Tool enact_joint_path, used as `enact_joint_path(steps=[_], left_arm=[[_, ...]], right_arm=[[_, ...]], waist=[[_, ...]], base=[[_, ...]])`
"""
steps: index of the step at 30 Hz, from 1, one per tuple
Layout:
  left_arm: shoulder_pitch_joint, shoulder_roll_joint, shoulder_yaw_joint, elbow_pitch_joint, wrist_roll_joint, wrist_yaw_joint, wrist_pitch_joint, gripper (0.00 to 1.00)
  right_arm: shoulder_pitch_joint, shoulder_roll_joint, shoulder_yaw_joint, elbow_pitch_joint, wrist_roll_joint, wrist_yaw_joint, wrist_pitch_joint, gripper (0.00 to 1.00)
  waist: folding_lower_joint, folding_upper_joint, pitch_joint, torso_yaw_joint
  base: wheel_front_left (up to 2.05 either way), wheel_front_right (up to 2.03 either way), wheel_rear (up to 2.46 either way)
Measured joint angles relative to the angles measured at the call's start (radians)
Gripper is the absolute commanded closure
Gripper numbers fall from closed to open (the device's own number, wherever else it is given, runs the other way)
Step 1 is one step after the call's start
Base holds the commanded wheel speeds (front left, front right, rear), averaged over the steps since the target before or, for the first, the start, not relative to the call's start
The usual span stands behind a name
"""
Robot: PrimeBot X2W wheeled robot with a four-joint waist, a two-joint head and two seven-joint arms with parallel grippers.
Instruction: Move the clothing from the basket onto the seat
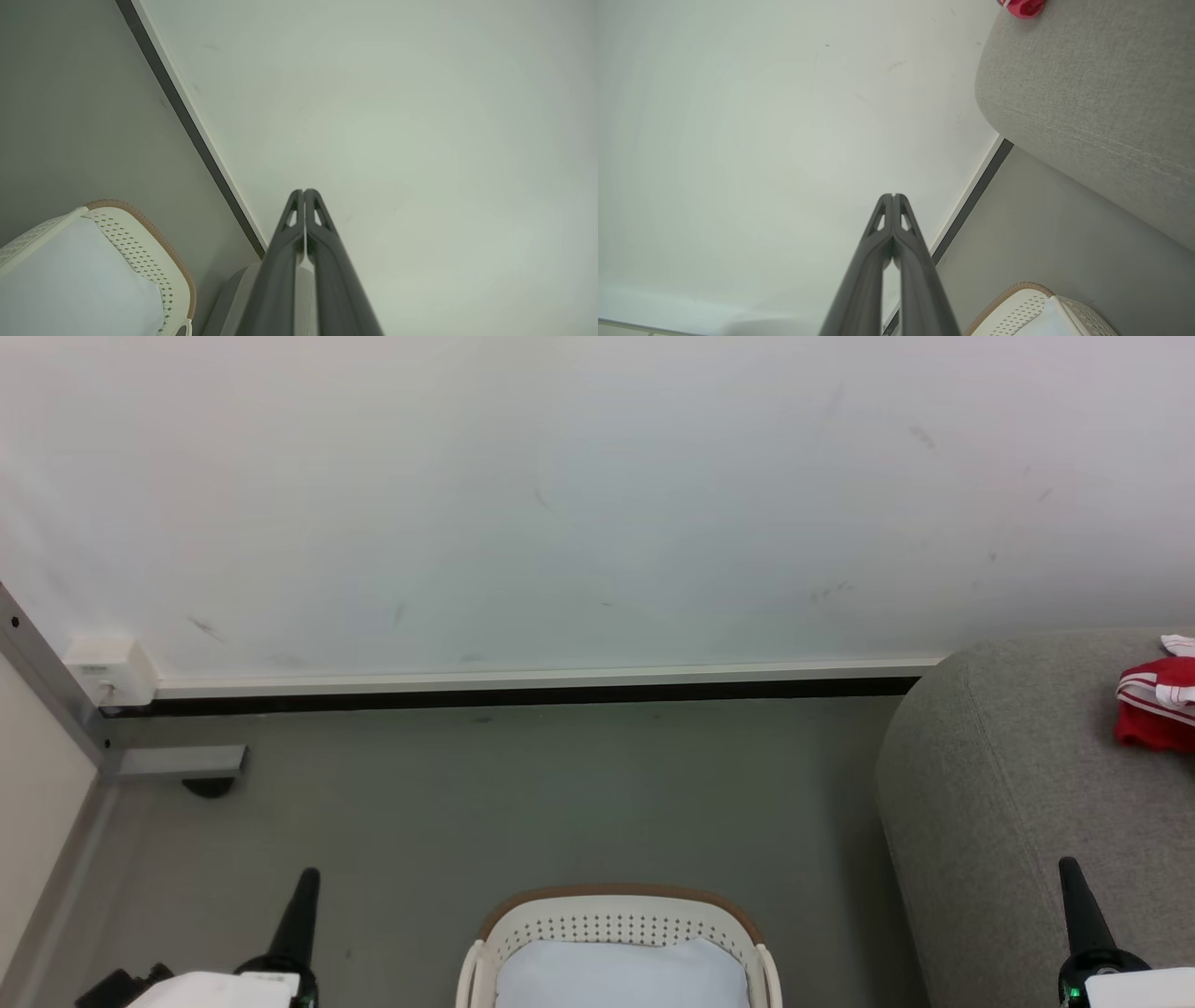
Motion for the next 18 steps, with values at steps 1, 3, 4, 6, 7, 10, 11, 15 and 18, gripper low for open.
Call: enact_joint_path(steps=[1,3,4,6,7,10,11,15,18], left_arm=[[-0.002,-0.001,0.002,0.000,-0.007,-0.001,0.001,1.00],[-0.006,-0.002,0.005,0.000,-0.029,-0.005,0.008,1.00],[-0.006,-0.003,0.007,0.000,-0.037,-0.008,0.008,1.00],[-0.007,-0.005,0.011,0.000,-0.052,-0.010,0.012,1.00],[-0.008,-0.005,0.012,0.000,-0.057,-0.011,0.013,1.00],[-0.011,-0.007,0.017,0.000,-0.076,-0.018,0.018,1.00],[-0.013,-0.008,0.020,0.000,-0.087,-0.019,0.022,1.00],[-0.016,-0.010,0.027,0.000,-0.115,-0.027,0.030,1.00],[-0.018,-0.013,0.032,0.000,-0.131,-0.032,0.035,1.00]], right_arm=[[0.000,0.000,0.000,-0.001,0.008,0.000,0.001,1.00],[-0.001,0.000,-0.001,-0.003,0.024,0.000,0.008,1.00],[-0.001,0.000,-0.001,-0.004,0.036,0.000,0.008,1.00],[-0.002,-0.001,-0.001,-0.006,0.054,0.000,0.013,1.00],[-0.002,-0.001,-0.001,-0.007,0.063,0.000,0.017,1.00],[-0.006,-0.001,-0.002,-0.010,0.085,0.000,0.021,1.00],[-0.008,-0.001,-0.002,-0.010,0.095,0.000,0.022,1.00],[-0.012,-0.002,-0.002,-0.014,0.130,0.000,0.030,1.00],[-0.013,-0.002,-0.003,-0.017,0.152,0.000,0.037,1.00]], waist=[[0.0000,0.0000,0.001,0.000],[0.0000,0.0000,0.002,0.001],[0.0000,0.0000,0.002,0.001],[0.0000,0.0000,0.003,0.002],[0.0000,0.0000,0.004,0.003],[-0.0001,0.0000,0.005,0.004],[0.0000,0.0000,0.006,0.004],[0.0000,0.0000,0.008,0.006],[0.0000,0.0000,0.010,0.007]], base=[[0.00,0.00,0.00],[0.00,0.00,0.00],[0.00,0.00,0.00],[0.00,0.00,0.00],[0.00,0.00,0.00],[0.00,0.00,0.00],[0.00,0.00,0.00],[0.00,0.00,0.00],[0.00,0.00,0.00]])
